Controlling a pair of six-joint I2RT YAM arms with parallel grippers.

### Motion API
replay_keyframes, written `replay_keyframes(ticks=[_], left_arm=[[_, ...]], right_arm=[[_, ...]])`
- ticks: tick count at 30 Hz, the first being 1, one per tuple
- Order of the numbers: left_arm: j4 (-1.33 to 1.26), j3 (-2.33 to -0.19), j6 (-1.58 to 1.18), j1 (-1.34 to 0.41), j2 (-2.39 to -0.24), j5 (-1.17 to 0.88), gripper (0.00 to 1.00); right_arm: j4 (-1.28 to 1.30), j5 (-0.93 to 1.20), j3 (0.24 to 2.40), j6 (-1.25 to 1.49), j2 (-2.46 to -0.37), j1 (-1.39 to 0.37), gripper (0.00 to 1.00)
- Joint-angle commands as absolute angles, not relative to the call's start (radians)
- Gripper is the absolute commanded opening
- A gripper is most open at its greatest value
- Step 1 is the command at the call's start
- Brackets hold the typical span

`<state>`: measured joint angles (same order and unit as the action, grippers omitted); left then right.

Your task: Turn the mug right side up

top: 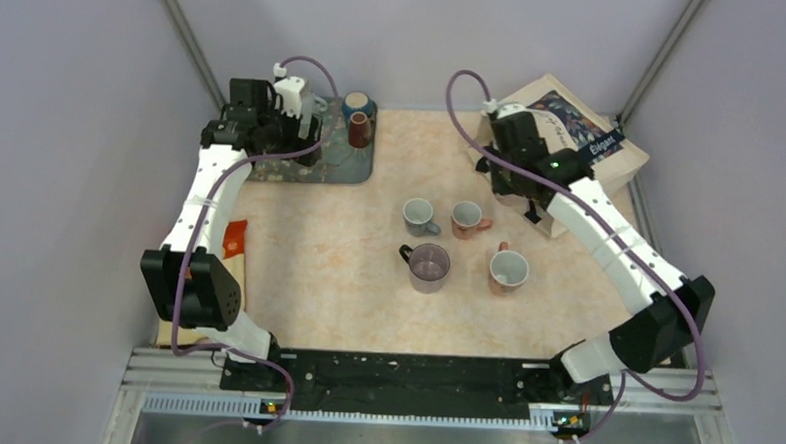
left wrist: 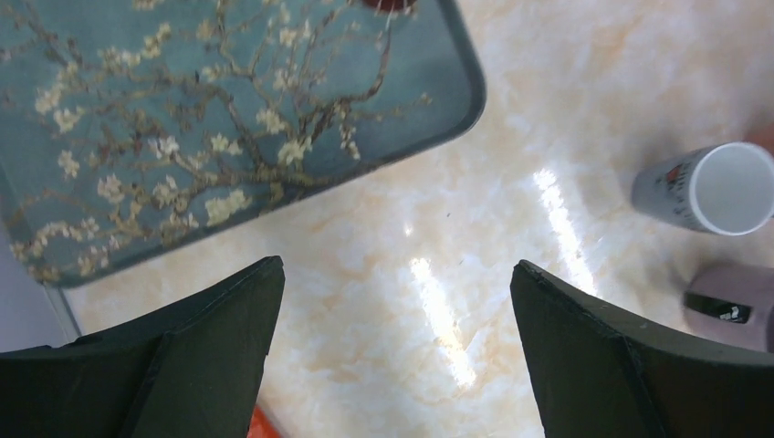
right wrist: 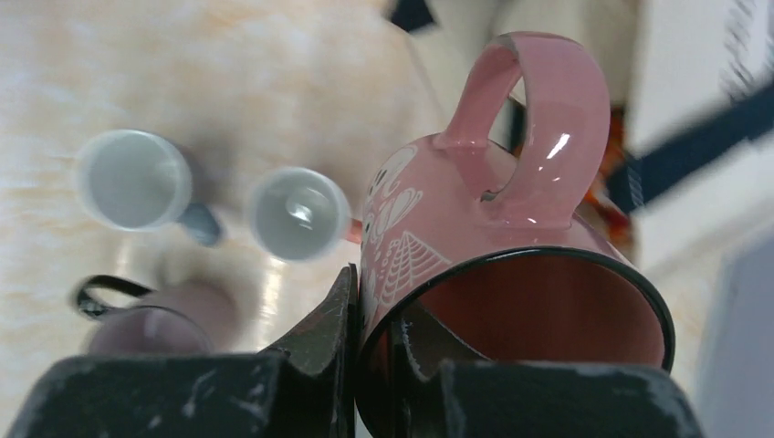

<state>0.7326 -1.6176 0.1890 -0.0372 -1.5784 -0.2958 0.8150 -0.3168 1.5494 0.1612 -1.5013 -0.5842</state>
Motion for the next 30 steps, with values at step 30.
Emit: replay_keyframes(ticks=[30], left_arm=[[0.613,-1.874,0.164,-0.169,-2.035,-0.178,0.94]], right_arm=[[0.694,-0.177,0.882,0.354,-1.335,-0.090,0.00]])
